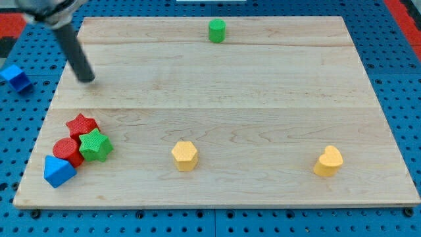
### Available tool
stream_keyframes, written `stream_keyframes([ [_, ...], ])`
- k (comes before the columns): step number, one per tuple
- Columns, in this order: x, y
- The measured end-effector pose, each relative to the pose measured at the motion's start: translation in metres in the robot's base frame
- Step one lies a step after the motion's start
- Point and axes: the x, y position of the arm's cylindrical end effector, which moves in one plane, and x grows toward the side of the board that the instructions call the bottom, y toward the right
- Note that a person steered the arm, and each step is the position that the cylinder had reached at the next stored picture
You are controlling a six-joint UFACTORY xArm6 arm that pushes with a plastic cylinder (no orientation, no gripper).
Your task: Slide the green circle into the red star
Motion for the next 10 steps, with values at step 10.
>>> stream_keyframes([
  [10, 0.051, 0.129],
])
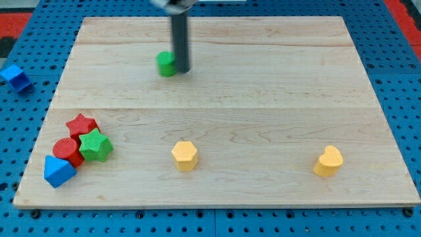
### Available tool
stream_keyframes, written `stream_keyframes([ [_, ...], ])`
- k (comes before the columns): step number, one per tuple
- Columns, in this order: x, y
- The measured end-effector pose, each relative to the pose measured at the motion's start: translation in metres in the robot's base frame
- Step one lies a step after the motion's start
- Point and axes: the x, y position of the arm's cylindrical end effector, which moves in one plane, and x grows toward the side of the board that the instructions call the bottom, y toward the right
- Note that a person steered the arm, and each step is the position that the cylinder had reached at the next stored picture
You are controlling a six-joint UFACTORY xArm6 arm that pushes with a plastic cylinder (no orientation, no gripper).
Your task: Slide the green circle into the red star
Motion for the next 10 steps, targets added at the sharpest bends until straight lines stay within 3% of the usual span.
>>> stream_keyframes([
  [1, 0.018, 0.017],
  [2, -0.03, 0.062],
  [4, -0.017, -0.089],
  [6, -0.08, -0.107],
  [8, 0.028, -0.155],
  [10, 0.068, -0.149],
])
